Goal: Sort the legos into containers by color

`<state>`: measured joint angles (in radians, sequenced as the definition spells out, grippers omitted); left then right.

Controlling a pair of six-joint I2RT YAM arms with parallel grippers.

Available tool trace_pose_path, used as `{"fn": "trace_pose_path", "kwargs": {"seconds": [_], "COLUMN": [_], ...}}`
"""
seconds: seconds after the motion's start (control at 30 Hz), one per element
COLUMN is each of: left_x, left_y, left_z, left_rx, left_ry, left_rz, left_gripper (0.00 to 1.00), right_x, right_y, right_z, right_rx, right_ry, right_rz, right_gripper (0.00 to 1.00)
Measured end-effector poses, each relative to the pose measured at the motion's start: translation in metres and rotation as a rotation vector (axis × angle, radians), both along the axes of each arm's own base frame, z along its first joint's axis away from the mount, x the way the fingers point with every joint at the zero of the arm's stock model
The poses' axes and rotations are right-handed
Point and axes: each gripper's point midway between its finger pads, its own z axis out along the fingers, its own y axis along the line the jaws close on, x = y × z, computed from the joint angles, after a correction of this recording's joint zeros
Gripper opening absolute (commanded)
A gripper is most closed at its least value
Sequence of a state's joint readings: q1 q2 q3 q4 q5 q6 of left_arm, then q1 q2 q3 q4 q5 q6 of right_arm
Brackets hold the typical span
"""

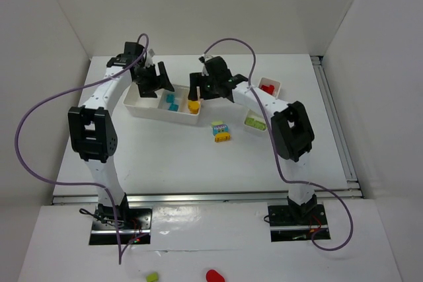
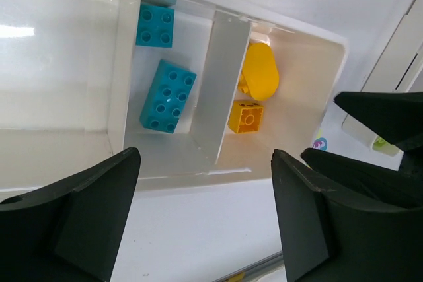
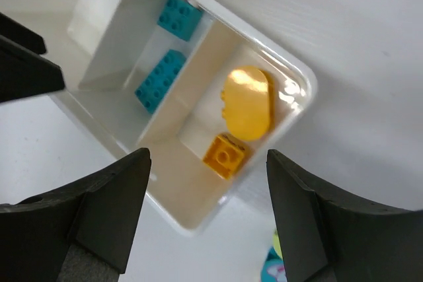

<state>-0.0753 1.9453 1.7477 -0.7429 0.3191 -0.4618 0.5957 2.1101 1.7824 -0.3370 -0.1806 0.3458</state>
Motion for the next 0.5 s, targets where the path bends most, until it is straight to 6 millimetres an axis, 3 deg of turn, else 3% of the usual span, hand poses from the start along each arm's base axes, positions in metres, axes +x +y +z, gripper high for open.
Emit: {"fn": "trace_pose_path", "kwargs": {"seconds": [0.13,0.3,0.4,0.5], "left_x": [0.000,-0.008,-0.013,-0.019], "left_y": [-0.004,-0.023,-0.039,-0.054], "left_z": [0.008,0.037,0.060,0.069], "left_rx": [0.015,0.014,0.002,-0.019], "left_ry": [-0.019,-0.093,-0.152,-0.174], "left_rz": [-0.020,-0.067,-0.119,-0.162], "left_gripper": [0.82,0.82,0.82,0.82], "right_x": [-0.017,-0.043,-0.058,-0.081], "right_y": [-0.036,-0.081,-0.097,-0.106], "right_z": [0.001,0.002,-0.013,-0.041], "right_rx": [-0.071,-0.156,-0.198,-0.256], "right_ry": [-0.005,0.003,0.046,0.127], "right_rz": [-0.081,-0.169,-0.184,-0.177], "right_gripper": [0.82,0.90,0.94,0.98]}}
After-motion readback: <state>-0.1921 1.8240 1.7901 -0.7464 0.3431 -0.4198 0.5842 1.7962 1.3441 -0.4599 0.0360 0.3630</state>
